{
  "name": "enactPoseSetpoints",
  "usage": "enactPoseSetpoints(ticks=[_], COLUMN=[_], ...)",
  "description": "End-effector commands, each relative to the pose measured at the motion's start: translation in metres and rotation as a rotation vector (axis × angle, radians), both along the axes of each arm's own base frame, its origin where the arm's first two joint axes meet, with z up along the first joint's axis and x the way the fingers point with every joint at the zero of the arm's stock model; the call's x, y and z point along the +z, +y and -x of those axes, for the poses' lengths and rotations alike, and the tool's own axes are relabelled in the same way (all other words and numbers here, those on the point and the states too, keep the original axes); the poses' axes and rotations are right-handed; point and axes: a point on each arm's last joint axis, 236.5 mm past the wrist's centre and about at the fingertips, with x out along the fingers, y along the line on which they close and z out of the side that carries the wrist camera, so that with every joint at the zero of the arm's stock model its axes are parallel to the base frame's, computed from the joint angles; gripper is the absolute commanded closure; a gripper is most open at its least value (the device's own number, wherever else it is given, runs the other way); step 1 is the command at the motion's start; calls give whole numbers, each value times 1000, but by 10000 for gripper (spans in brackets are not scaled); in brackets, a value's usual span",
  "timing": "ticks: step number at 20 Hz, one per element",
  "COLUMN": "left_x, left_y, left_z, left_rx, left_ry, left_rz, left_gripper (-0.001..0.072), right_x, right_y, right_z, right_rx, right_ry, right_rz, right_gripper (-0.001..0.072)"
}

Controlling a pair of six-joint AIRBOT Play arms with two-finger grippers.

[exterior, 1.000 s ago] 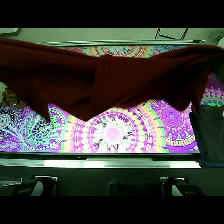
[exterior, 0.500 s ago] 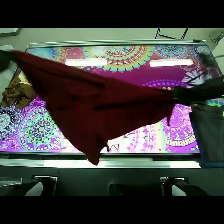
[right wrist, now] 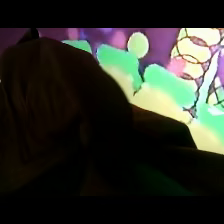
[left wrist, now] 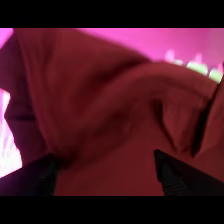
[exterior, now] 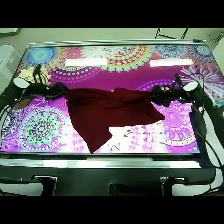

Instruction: Fold the clothes and pants, and hang the long-sleeved shirts on hangers.

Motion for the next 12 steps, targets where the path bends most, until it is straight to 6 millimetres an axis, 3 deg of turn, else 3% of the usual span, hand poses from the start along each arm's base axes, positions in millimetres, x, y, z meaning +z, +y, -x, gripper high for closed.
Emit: enactPoseSetpoints(ticks=[1,2,3,4,5,7,8,10,12], left_x=[-32,-37,-42,-44,-50,-70,-79,-88,-94], left_y=[12,34,53,59,60,49,33,-5,-30], left_z=[62,87,113,134,152,173,177,177,171], left_rx=[-140,-160,-155,-152,-151,-130,-122,-108,-85], left_ry=[267,364,470,538,578,595,576,535,494], left_rz=[15,-17,-23,4,25,41,81,196,241], left_gripper=[-13,-13,-13,-13,-13,-13,-13,-13,6], right_x=[1,-3,-9,-16,-23,-36,-43,-54,-60], right_y=[-34,-65,-98,-128,-143,-146,-142,-129,-119], right_z=[16,38,63,92,116,141,146,145,134], right_rx=[134,171,170,145,112,98,104,101,87], right_ry=[21,95,188,302,389,449,460,446,402], right_rz=[50,106,148,161,132,59,46,22,7], right_gripper=[141,72,72,74,75,75,75,73,72])
